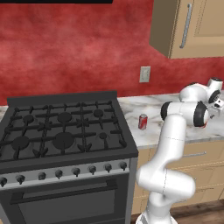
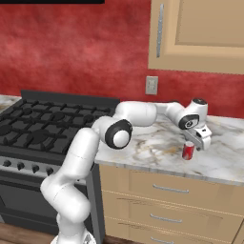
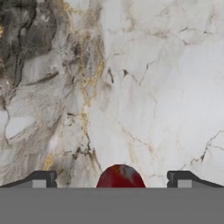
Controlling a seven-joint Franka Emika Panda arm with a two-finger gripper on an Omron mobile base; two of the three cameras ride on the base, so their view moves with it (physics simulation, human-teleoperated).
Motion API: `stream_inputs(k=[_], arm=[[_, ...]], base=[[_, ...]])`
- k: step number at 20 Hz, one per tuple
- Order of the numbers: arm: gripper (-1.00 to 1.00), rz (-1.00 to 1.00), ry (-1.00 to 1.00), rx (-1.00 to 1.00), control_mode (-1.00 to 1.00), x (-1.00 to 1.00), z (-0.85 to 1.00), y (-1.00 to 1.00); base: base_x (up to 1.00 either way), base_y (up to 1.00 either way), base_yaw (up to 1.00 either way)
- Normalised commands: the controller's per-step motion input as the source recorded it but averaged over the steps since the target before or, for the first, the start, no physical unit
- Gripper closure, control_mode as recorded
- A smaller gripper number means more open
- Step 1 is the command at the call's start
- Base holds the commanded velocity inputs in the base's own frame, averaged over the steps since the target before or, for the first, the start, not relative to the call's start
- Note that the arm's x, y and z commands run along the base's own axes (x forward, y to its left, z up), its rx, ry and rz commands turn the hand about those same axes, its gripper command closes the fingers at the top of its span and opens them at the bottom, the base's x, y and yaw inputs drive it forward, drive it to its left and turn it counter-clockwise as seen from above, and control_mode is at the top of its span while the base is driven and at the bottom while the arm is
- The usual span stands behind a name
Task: Four empty soda cans are scattered around the kitchen. Gather all the cans and cluster them next to the stove for recycling.
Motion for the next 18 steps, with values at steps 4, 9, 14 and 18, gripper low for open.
stream_inputs(k=[4,9,14,18], arm=[[-1.0,0.0,0.05,0.0,-1.0,0.0,0.0,0.07],[-1.0,0.0,0.06,0.0,-1.0,0.0,0.0,0.07],[-1.0,0.0,0.1,0.0,-1.0,0.0,-0.05,0.02],[-1.0,0.0,0.07,0.01,-1.0,0.0,-0.08,0.0]], base=[[0.0,0.0,0.0],[0.0,0.0,0.0],[0.0,0.0,0.0],[0.0,0.0,0.0]])
